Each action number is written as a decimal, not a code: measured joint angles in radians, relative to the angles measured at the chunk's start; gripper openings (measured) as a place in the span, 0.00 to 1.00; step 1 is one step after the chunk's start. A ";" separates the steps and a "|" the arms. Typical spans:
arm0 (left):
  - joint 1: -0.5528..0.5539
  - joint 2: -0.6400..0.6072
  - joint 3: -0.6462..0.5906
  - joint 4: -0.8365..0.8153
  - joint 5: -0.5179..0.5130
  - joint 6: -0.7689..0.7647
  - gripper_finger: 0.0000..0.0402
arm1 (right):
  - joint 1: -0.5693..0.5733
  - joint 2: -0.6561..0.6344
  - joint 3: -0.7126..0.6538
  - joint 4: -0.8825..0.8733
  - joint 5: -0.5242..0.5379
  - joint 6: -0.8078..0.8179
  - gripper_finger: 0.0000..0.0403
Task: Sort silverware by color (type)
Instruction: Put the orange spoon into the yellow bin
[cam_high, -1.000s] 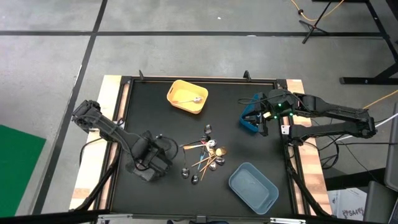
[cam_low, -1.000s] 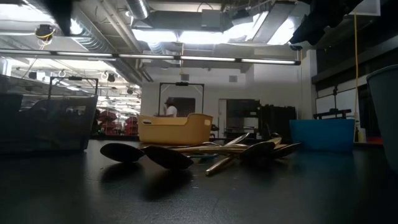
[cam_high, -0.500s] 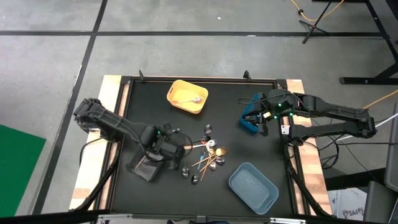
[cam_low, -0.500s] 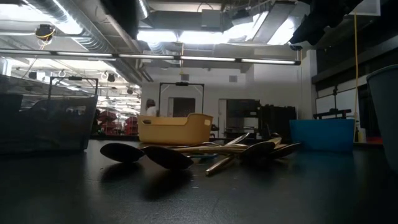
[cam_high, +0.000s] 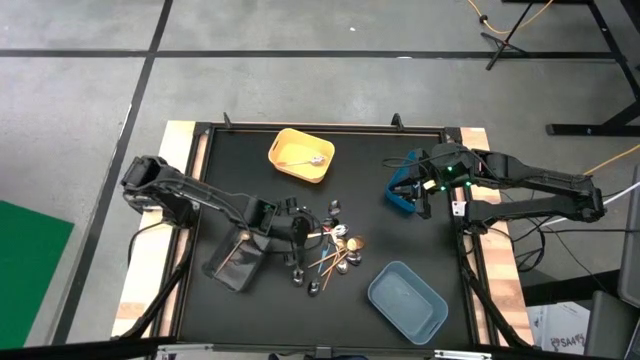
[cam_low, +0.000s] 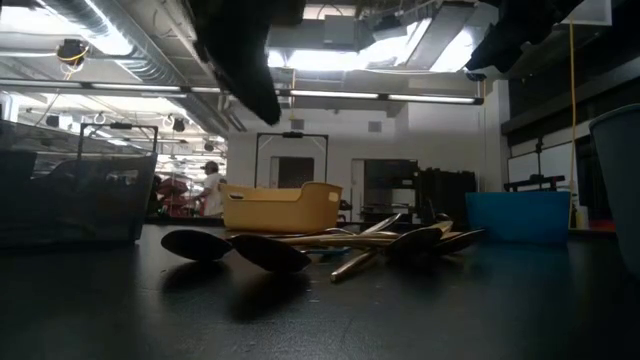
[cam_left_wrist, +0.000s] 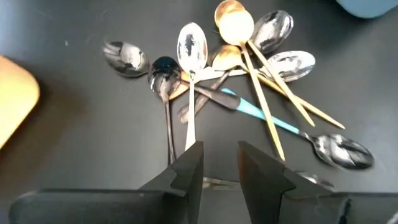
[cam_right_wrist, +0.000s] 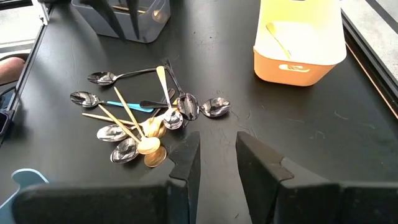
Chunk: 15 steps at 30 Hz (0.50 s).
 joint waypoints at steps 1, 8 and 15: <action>0.006 0.000 -0.022 0.037 0.001 0.008 0.23 | 0.000 0.000 0.000 0.000 0.000 0.000 0.23; 0.048 0.000 -0.155 0.261 0.035 0.064 0.23 | 0.000 0.000 0.000 0.000 0.000 0.000 0.23; 0.076 0.000 -0.269 0.482 0.039 0.067 0.23 | 0.000 0.000 0.000 0.000 0.000 0.000 0.23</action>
